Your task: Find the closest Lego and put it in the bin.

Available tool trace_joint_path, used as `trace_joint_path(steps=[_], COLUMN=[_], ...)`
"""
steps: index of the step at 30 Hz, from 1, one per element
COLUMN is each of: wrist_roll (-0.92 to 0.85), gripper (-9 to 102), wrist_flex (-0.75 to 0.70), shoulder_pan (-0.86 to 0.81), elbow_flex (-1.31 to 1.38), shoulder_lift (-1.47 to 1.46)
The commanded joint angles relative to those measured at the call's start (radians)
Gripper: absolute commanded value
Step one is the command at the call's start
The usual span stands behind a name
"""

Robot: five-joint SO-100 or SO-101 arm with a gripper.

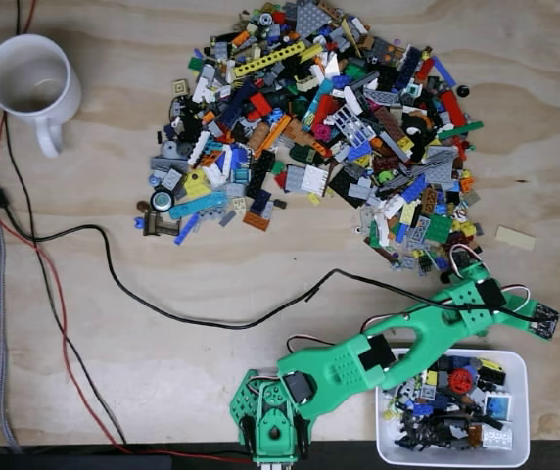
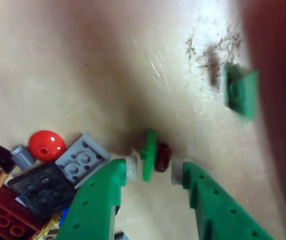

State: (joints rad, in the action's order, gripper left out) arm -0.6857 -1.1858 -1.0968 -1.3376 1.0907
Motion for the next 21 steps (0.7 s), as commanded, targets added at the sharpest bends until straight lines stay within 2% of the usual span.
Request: trace_joint_path(steps=[1, 12, 21], wrist_roll=[0.006, 0.005, -0.008], gripper=[10, 11, 14], wrist_flex=[-0.021, -0.043, -0.063], shoulder_pan=[0.020, 0.035, -0.015], elbow_flex=[0.066, 0.103, 0.107], shoulder_lift=[0.017, 0.015, 0.021])
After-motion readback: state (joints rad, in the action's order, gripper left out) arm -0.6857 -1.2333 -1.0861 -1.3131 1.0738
